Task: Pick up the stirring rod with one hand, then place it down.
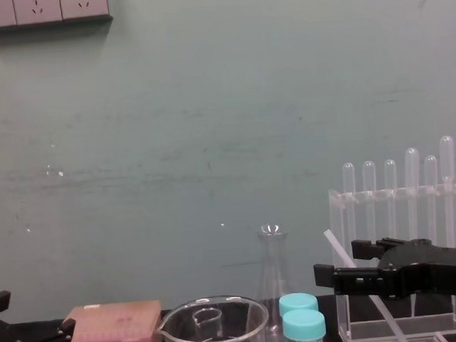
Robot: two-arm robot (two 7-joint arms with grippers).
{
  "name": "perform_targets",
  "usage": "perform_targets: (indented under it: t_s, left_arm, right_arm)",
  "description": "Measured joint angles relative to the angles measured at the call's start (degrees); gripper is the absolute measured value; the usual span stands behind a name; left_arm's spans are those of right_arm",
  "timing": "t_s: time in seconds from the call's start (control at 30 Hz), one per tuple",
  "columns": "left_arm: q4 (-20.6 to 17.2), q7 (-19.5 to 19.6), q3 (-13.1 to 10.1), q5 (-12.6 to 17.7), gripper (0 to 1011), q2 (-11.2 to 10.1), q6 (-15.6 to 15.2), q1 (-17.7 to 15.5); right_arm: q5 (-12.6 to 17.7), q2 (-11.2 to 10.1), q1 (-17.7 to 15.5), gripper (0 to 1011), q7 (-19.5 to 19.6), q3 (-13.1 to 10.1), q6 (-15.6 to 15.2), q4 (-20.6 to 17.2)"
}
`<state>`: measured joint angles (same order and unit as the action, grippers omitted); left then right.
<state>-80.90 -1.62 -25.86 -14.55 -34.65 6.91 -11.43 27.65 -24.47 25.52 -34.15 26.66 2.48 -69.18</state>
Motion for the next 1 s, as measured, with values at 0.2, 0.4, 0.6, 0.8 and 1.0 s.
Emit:
perform_targets:
  t_s: [0.2,0.4,0.6,0.8,1.0]
  left_arm:
    - [0.0,0.0,0.0,0.0,1000,0.0,0.0,0.0]
    - [0.0,0.0,0.0,0.0,1000,0.0,0.0,0.0]
    - [0.0,0.0,0.0,0.0,1000,0.0,0.0,0.0]
    - [0.0,0.0,0.0,0.0,1000,0.0,0.0,0.0]
    - [0.0,0.0,0.0,0.0,1000,0.0,0.0,0.0]
  right_arm:
    - [0.0,0.0,0.0,1003,-0.1,0.0,0.1,0.0]
    - [0.1,0.0,0.0,985,-0.1,0.1,0.3,-0.1]
    - [0.1,-0.1,0.0,849,-0.2,0.1,0.4,-0.1]
    - [0.1,-0.1,-0.1,684,-0.2,0.1,0.4,-0.2]
    - [0.1,-0.1,-0.1,483,-0.2,0.1,0.5,-0.2]
